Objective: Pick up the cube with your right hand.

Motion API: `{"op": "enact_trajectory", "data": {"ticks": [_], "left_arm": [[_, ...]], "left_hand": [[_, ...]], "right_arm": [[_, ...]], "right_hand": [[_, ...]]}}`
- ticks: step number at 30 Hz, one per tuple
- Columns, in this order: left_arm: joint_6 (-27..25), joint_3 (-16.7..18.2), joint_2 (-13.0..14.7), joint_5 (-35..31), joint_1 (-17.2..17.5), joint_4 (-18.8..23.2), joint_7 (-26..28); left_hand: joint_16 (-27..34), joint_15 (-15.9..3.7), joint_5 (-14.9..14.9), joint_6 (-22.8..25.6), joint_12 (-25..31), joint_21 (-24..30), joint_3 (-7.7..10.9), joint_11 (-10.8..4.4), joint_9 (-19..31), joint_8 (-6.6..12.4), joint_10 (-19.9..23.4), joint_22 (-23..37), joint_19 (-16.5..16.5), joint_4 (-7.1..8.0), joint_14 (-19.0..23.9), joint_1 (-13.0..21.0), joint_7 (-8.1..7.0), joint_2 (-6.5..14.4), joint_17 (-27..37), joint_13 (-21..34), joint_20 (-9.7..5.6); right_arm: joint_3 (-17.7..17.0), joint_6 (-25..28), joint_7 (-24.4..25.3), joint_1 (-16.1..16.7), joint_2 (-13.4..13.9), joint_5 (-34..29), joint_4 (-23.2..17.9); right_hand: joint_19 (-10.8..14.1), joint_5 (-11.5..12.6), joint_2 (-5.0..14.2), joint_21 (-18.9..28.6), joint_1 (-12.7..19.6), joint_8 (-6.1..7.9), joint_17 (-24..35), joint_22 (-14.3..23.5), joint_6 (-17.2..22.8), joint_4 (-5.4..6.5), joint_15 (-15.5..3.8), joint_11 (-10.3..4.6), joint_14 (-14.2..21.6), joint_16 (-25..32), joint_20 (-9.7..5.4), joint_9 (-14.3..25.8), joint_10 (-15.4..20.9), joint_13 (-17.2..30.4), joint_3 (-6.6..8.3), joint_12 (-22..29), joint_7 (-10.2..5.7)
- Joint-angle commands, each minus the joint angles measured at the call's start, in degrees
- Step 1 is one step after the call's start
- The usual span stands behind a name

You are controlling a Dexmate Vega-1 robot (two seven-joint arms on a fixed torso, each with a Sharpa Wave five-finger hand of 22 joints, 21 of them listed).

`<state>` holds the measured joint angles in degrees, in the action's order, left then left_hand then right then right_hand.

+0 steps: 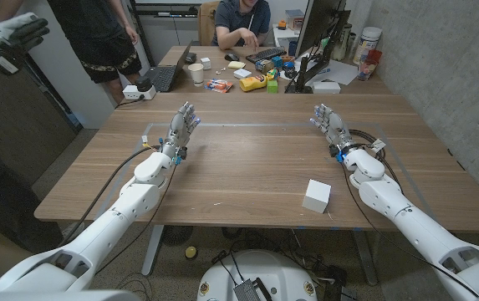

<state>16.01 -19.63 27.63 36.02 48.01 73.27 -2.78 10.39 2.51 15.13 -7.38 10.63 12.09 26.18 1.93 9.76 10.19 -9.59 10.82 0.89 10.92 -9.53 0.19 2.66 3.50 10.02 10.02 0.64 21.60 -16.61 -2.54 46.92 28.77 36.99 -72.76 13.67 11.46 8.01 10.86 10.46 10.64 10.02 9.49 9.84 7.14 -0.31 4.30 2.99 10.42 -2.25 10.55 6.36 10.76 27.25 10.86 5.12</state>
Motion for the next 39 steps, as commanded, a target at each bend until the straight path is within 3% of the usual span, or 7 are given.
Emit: {"op": "enact_trajectory", "data": {"ticks": [1,4,6,11,21,25,39], "left_arm": [[-1.60,4.19,-3.32,-3.75,0.49,-0.84,-2.59],[-1.89,5.19,-4.08,-4.64,0.66,-0.87,-3.26],[-2.12,5.80,-4.56,-5.14,0.77,-0.87,-3.57],[-2.56,6.96,-5.52,-6.33,0.82,-1.13,-4.48],[-3.02,8.52,-6.98,-8.20,0.54,-1.84,-5.90],[-3.16,8.94,-7.47,-8.76,0.33,-2.09,-6.30],[-3.53,9.97,-8.41,-10.12,0.19,-2.21,-7.17]], "left_hand": [[0.29,0.00,0.25,-0.42,0.26,0.28,0.27,0.01,0.26,0.31,-0.38,0.09,0.06,0.02,-1.56,0.01,-0.07,6.57,0.24,0.16,0.23],[0.29,0.01,0.25,-0.44,0.25,0.29,0.26,-0.03,0.26,0.29,-0.40,0.09,0.07,0.02,-1.57,0.01,-0.07,6.57,0.24,0.16,0.19],[0.28,0.05,0.25,-0.45,0.26,0.29,0.26,-0.03,0.26,0.28,-0.38,0.09,0.07,0.02,-1.58,0.01,-0.09,6.57,0.24,0.16,0.20],[0.29,0.00,0.25,-0.35,0.26,0.30,0.24,-0.01,0.26,0.32,-0.38,0.09,0.09,0.02,-1.56,0.01,-0.03,6.57,0.24,0.16,0.21],[0.28,-0.05,0.26,-0.27,0.24,0.30,0.21,-0.08,0.26,0.32,-0.43,0.09,0.09,0.01,-1.60,0.01,0.04,6.58,0.24,0.16,0.22],[0.28,-0.05,0.26,-0.27,0.25,0.30,0.19,-0.09,0.27,0.31,-0.42,0.09,0.09,0.01,-1.60,0.02,-0.02,6.58,0.24,0.16,0.21],[0.27,-0.04,0.27,-0.26,0.25,0.29,0.15,0.03,0.27,0.29,-0.43,0.09,0.06,0.01,-1.63,0.02,-0.04,6.58,0.24,0.16,0.21]], "right_arm": [[0.20,0.24,-0.99,-1.15,-0.09,-0.22,1.04],[-0.14,-0.09,-1.10,-0.77,0.77,-0.48,-0.11],[-0.22,-0.03,-1.04,-0.58,1.15,-0.63,-0.64],[-0.91,-1.36,-0.66,0.51,2.54,-1.46,-2.54],[-2.86,-4.47,1.42,4.01,6.64,-4.50,-8.73],[-3.41,-4.55,2.60,5.13,8.36,-6.05,-11.35],[-5.02,-5.05,6.81,7.92,11.99,-11.76,-18.73]], "right_hand": [[0.47,0.27,1.41,0.36,0.46,0.47,0.26,0.28,0.59,-0.11,0.05,-0.12,0.44,0.28,-2.34,0.24,0.57,0.11,0.48,0.27,0.15],[0.64,0.20,0.82,0.42,0.64,0.52,0.16,0.28,0.72,-0.54,0.09,-0.15,0.53,0.25,-2.02,0.24,0.66,0.11,0.32,0.30,-0.19],[1.23,-0.01,-0.48,0.61,0.86,0.64,0.02,0.34,1.18,-1.52,0.51,0.00,0.70,0.22,1.44,0.28,0.72,0.09,-0.31,0.30,-1.70],[3.55,-0.18,-2.27,1.26,0.89,1.20,-0.08,0.46,3.34,-2.87,0.79,-0.41,2.89,0.69,5.27,0.38,2.30,0.11,-1.33,0.80,-5.10],[7.93,-0.24,-4.62,2.02,1.58,1.75,-0.06,0.49,6.89,-5.46,1.21,-2.16,6.32,0.95,7.58,0.43,5.51,0.19,-2.46,1.37,-6.75],[9.61,-0.03,-5.83,2.10,0.99,1.59,0.01,0.39,7.49,-5.86,1.01,-4.55,7.20,0.96,9.14,0.40,6.58,0.19,-3.33,1.37,-6.37],[9.07,0.33,-6.43,1.28,1.20,1.23,-0.04,0.30,7.44,-6.61,0.74,-5.47,6.76,0.49,8.63,0.32,6.10,0.17,-3.65,0.80,-6.50]]}}
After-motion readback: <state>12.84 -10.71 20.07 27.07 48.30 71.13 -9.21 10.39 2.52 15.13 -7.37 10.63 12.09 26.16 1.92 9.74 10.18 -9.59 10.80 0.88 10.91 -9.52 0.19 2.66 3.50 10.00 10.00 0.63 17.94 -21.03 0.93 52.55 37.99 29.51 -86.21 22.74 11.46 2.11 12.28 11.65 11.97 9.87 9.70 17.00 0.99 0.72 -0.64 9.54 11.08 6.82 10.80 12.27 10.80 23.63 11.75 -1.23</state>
